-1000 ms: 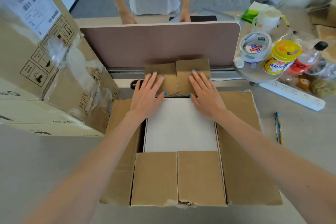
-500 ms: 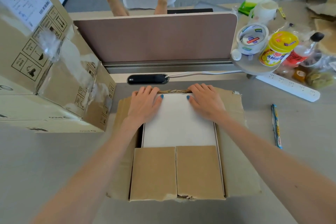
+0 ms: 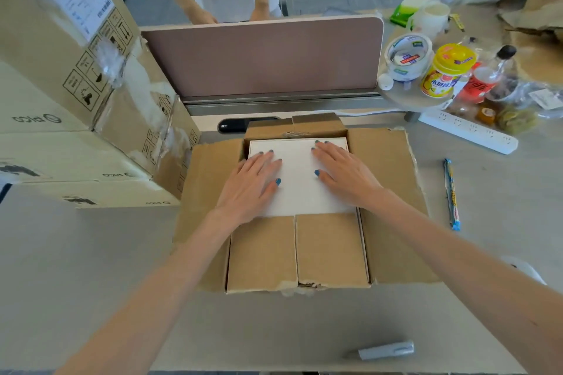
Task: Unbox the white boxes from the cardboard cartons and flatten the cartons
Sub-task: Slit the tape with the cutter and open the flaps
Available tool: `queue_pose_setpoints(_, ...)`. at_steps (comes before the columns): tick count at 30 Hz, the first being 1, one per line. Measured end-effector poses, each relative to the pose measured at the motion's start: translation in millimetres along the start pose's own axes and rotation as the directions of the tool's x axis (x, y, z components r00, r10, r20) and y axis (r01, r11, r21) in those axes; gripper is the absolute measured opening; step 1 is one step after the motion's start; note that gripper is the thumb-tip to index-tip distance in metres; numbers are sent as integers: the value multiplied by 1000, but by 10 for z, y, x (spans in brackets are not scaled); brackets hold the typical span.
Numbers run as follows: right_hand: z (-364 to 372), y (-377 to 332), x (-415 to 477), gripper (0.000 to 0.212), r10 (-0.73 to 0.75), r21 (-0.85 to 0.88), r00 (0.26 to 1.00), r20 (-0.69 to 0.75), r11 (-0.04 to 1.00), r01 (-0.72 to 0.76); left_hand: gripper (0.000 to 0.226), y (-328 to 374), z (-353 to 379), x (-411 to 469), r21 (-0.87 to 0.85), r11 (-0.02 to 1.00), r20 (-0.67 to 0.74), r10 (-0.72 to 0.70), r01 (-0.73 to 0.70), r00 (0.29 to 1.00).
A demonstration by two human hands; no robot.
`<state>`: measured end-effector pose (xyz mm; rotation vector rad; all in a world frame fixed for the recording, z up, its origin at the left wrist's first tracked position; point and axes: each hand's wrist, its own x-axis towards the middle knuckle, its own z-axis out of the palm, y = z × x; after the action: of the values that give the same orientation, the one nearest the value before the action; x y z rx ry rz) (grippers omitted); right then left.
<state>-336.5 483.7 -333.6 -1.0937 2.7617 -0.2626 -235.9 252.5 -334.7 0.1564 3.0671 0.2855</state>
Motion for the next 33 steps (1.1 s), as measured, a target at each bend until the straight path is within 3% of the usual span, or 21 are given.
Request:
queue_pose_setpoints(6, 89, -290, -652, 41, -17, 96, 997, -78, 995, 25, 37, 262, 0, -598, -50, 996, -72, 69, -72, 995)
queue_pose_setpoints(11, 129, -486, -1117, 22, -43, 108, 969, -244, 992, 71, 41, 448, 56, -1000, -46, 994, -127, 95, -102, 987)
queue_pose_setpoints(17, -23, -611, -1123, 23, 45, 181, 982, -182, 984, -12, 28, 547, -110, -935, -189, 982, -135, -14, -12, 991)
queue_pose_setpoints(23, -528, -703, -1154, 9, 101, 295, 985, -141, 954, -55, 18, 661, -633, -974, -273, 962, -195, -47, -9, 980)
queue_pose_setpoints(28, -840, -745, -1327, 5, -47, 452, 999, -17, 891, 50, 16, 774, -1037, -1196, -435, 899, -14, -52, 41, 999)
queue_pose_setpoints(33, -903, -835, -1571, 21, -168, 593, 970, 177, 805, 31, 10, 914, -1143, -1520, -536, 823, 247, -62, 189, 967)
